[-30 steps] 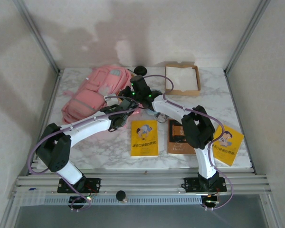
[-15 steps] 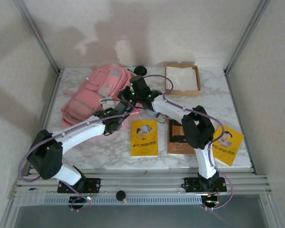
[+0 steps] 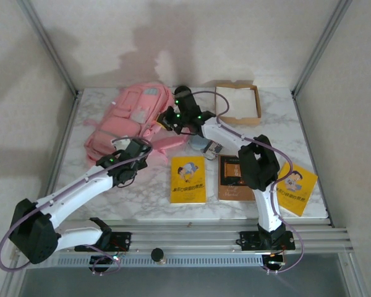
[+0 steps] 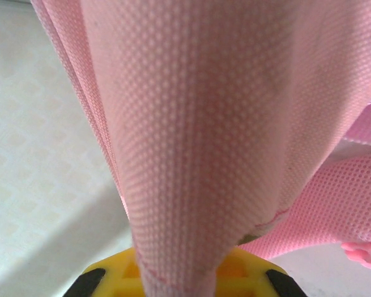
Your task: Pack books, pencil case, and school supplies into a backpack
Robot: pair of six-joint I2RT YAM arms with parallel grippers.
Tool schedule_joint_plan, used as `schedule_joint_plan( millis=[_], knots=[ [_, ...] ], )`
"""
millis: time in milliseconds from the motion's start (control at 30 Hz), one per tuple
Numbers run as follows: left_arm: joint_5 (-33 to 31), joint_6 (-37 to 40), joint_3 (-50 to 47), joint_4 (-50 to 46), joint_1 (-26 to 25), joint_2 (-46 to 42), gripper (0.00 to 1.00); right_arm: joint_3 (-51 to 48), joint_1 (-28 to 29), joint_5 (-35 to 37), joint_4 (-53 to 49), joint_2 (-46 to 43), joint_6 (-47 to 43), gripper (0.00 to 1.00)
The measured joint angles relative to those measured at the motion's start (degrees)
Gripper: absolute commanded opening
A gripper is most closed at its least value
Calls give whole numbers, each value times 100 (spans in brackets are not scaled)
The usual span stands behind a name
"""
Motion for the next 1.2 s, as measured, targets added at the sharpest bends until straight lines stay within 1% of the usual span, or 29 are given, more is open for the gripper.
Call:
schedule_joint_plan(
  millis=[133, 200, 267, 333, 433, 500, 633, 700, 800, 933, 1067, 1200],
  knots=[
    [332, 107, -57, -63, 153, -131, 0, 205, -221, -229, -212, 140, -186, 0],
    [584, 203, -57, -26, 168, -186, 0, 321, -286, -313, -319, 232, -289, 12],
    [809, 280, -44, 50, 179, -216, 0, 442, -328, -295, -396, 321, -393, 32],
    [1047, 326, 0, 116, 192, -175, 0, 575, -363, -260, -501, 378, -564, 49],
    [1349, 365, 68, 308, 192, -70, 0, 584, -376, -74, -610, 341, -835, 69],
    [1480, 374, 155, 345, 192, 42, 0, 291, -396, -9, -544, 184, -935, 79],
    [1727, 382, 310, 577, 188, 393, 0, -820, -428, 72, -509, -472, -929, 92],
    [1784, 382, 310, 634, 188, 450, 0, -1290, -391, 133, -498, -813, -839, 94],
    [1836, 382, 310, 695, 188, 455, 0, -2031, -219, 101, -179, -1287, -531, 98],
    [1930, 382, 310, 761, 177, 516, 0, -2168, 195, 116, 59, -1272, -166, 98],
    [1928, 413, 310, 754, 166, 555, 0, -2033, 509, 55, 433, -966, 256, 89],
    [1908, 433, 310, 752, 166, 555, 0, -1845, 601, 131, 706, -520, 612, 69]
  ],
)
